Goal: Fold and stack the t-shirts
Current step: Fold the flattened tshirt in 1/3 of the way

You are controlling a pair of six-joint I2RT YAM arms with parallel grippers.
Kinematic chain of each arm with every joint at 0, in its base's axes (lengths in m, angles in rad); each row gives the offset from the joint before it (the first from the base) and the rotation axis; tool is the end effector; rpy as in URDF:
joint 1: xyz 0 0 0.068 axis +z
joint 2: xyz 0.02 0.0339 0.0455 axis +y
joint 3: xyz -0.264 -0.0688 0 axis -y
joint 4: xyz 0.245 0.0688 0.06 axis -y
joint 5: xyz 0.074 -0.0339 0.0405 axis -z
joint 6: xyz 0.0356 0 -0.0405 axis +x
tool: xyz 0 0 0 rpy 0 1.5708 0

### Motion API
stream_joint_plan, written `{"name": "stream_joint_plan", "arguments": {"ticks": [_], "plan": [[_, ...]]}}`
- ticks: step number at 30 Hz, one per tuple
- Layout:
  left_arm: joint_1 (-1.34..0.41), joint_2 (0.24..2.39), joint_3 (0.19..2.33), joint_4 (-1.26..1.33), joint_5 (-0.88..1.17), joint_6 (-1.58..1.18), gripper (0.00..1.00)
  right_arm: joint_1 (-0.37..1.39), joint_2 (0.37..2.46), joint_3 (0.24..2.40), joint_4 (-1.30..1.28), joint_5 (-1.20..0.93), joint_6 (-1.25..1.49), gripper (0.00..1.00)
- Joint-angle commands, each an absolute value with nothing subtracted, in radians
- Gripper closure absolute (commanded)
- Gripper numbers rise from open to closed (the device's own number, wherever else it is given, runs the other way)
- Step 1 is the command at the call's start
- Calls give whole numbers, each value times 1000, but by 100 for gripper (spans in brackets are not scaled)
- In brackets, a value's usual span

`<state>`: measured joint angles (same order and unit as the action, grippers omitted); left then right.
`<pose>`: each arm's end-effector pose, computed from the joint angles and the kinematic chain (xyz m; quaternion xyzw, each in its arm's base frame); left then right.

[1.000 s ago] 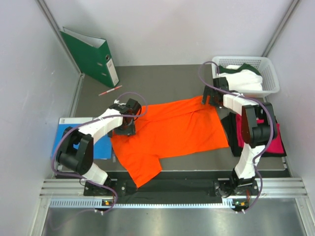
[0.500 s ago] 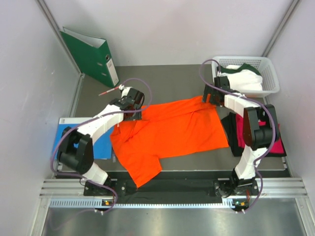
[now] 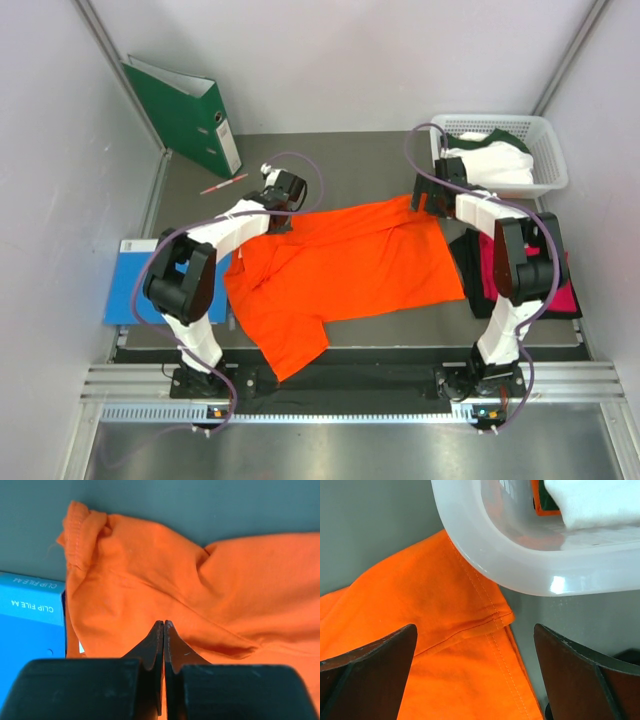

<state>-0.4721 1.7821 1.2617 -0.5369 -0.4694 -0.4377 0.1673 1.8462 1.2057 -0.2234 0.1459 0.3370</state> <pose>0.3366 -0.1538 0.2098 -0.0429 0.9416 0.0935 0.3207 0.3904 0.0607 0.1862 0.1044 0.9302 0.0199 0.3514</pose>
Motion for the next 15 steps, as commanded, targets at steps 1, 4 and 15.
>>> {"name": "stream_joint_plan", "arguments": {"ticks": [1,4,15], "plan": [[-459,1815,1324,-511,-512,-434,100,172,1832,1206,-196,135,342,0],[-454,1854,1331,-517,-491,-434,100,173,1829,1198,-195,137,342,0],[-472,1827,1217,-485,-419,-462,100,173,1821,1187,-186,141,344,0]]}}
